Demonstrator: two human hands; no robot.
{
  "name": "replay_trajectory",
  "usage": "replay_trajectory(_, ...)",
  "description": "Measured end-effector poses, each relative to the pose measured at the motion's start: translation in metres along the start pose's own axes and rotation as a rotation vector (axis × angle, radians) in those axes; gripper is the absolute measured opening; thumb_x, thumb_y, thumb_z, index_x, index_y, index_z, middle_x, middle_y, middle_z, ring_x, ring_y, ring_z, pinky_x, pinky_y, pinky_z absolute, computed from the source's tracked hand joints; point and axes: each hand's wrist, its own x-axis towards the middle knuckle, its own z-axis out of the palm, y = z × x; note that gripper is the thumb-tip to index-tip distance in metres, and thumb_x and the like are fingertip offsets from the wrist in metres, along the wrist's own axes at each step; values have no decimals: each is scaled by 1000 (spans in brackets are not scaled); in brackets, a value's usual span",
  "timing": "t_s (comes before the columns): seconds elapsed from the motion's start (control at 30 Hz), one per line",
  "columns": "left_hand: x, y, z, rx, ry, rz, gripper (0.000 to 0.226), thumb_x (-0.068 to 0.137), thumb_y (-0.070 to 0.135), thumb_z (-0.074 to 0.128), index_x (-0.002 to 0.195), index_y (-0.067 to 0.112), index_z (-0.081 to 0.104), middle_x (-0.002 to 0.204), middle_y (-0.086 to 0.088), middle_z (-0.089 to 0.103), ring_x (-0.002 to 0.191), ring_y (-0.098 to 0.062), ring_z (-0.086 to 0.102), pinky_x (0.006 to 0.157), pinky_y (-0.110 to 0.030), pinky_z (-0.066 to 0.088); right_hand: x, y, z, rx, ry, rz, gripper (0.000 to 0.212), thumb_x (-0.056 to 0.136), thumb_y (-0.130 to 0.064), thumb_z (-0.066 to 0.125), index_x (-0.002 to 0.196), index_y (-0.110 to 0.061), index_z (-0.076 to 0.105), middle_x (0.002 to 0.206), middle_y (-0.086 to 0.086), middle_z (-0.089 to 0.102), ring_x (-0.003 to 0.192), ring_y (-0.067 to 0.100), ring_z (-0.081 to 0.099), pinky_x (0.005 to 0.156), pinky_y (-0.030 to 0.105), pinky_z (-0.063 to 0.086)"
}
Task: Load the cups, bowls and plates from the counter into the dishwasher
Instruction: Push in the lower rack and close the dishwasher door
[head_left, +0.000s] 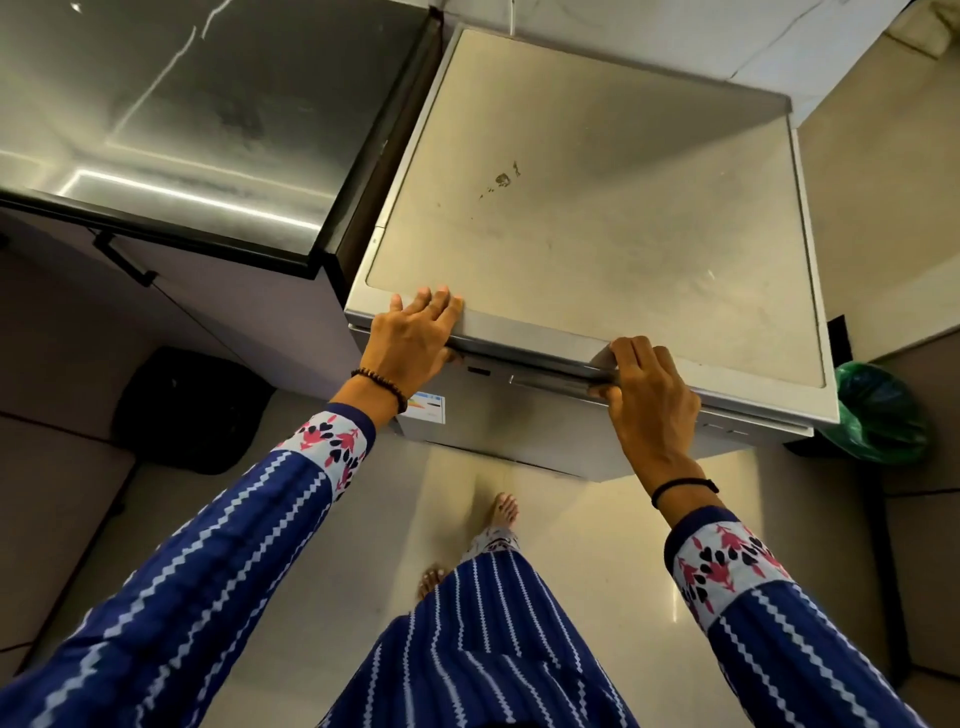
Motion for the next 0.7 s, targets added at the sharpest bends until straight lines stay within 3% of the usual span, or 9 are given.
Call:
replay_trajectory(0.07, 4, 0, -10, 31, -67, 8, 73, 75, 45, 78, 132, 8, 53, 131, -12, 59, 112, -30, 62, 78, -47, 57, 2, 3, -3, 67, 21, -26, 38, 78, -29, 85, 105, -13, 64, 102, 3, 62, 86, 22, 60, 56, 29, 48)
replay_trajectory(0.13, 12, -2, -25, 103, -177, 20, 69, 85, 66, 49, 130, 13, 52, 121, -6, 61, 94, -23, 64, 65, -35, 55, 6, 2, -9, 152, 59, -50, 44, 78, -49, 82, 96, -13, 64, 95, 3, 61, 82, 20, 58, 56, 25, 44)
replay_trajectory(0.2, 23, 0, -44, 175, -238, 38, 86, 78, 82, 16, 108, 16, 62, 83, 0, 62, 62, -14, 54, 52, -24, 41, 14, -5, -13, 229, 76, -44, 50, 80, -61, 73, 89, -14, 64, 88, 0, 61, 79, 17, 55, 57, 23, 38)
replay_trajectory(0.27, 35, 5, -61, 135, -272, 36, 93, 74, 84, 3, 87, 19, 68, 54, 4, 48, 47, -10, 42, 50, -21, 36, 26, -18, -12, 315, 76, -64, 44, 88, -58, 64, 89, -14, 65, 86, 1, 64, 79, 18, 57, 56, 24, 40)
replay_trajectory(0.33, 49, 6, -68, 92, -292, 23, 80, 86, 77, 14, 87, 19, 70, 56, 3, 53, 54, -14, 51, 57, -24, 40, 45, -34, -5, 400, 61, -93, 33, 95, -45, 62, 95, -12, 65, 92, 4, 66, 86, 22, 60, 61, 27, 46)
replay_trajectory(0.43, 74, 0, -72, 74, -316, -26, 46, 98, 51, 36, 119, 16, 57, 94, -7, 68, 85, -26, 64, 69, -31, 41, 82, -58, 2, 467, 53, -153, 20, 96, -27, 65, 103, -9, 66, 102, 9, 67, 94, 25, 62, 71, 25, 44)
replay_trajectory(0.6, 111, -23, -83, -25, -261, -225, 42, 96, 47, 43, 126, 18, 50, 103, -4, 67, 88, -25, 65, 77, -36, 52, 157, -92, -7, 532, 62, -287, 23, 95, -22, 65, 111, -6, 66, 111, 12, 68, 100, 25, 64, 81, 29, 53)
replay_trajectory(0.7, 135, -50, -92, -42, -180, -309, 41, 96, 44, 46, 126, 17, 51, 111, -3, 66, 95, -23, 65, 79, -38, 54, 209, -106, -22, 550, 141, -420, 22, 94, -19, 66, 111, -5, 65, 111, 13, 67, 97, 26, 65, 79, 30, 54)
